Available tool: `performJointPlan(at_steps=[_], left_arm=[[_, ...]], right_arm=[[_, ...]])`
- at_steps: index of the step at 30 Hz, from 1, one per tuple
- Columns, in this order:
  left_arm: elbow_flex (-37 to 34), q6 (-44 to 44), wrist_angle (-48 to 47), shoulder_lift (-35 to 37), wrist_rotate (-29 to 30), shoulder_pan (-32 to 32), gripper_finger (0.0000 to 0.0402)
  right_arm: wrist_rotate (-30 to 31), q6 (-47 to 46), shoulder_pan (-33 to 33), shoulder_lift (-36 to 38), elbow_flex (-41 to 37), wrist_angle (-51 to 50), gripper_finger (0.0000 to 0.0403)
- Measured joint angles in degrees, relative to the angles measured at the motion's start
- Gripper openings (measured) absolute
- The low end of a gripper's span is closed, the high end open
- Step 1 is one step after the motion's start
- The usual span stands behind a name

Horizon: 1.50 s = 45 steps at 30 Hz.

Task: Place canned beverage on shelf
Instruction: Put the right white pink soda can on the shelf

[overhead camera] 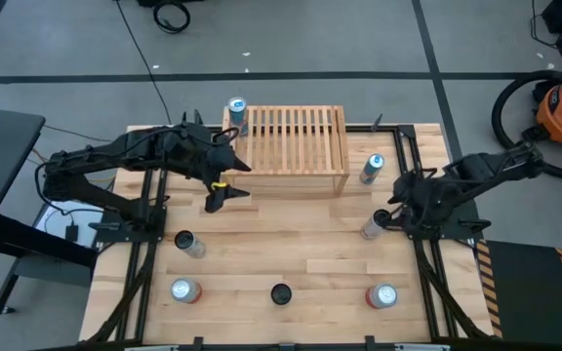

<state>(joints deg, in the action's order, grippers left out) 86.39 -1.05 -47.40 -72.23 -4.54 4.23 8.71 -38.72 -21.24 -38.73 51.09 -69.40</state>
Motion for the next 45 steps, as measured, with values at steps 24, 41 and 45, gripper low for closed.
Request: performJointPlan(at_steps=[24,41,45], left_arm=[[0.0,0.67,-0.07,0.0,-0.02,0.03,0.0314],[0.0,0.4,-0.69,0.0,-0.03,0.03,0.0314],[0.0,0.38,-0.76,0.0,-0.04,0.02,0.0314]], right_arm=[[3.61,-5.0,-1.54,-5.55,-2.86,2.16,0.0352],[3.8,-6.62,-3.77,-10.71,-4.64,3.36,0.0352],[3.63,-8.47,-4.27,-11.2,-7.55,4.29,0.0352]])
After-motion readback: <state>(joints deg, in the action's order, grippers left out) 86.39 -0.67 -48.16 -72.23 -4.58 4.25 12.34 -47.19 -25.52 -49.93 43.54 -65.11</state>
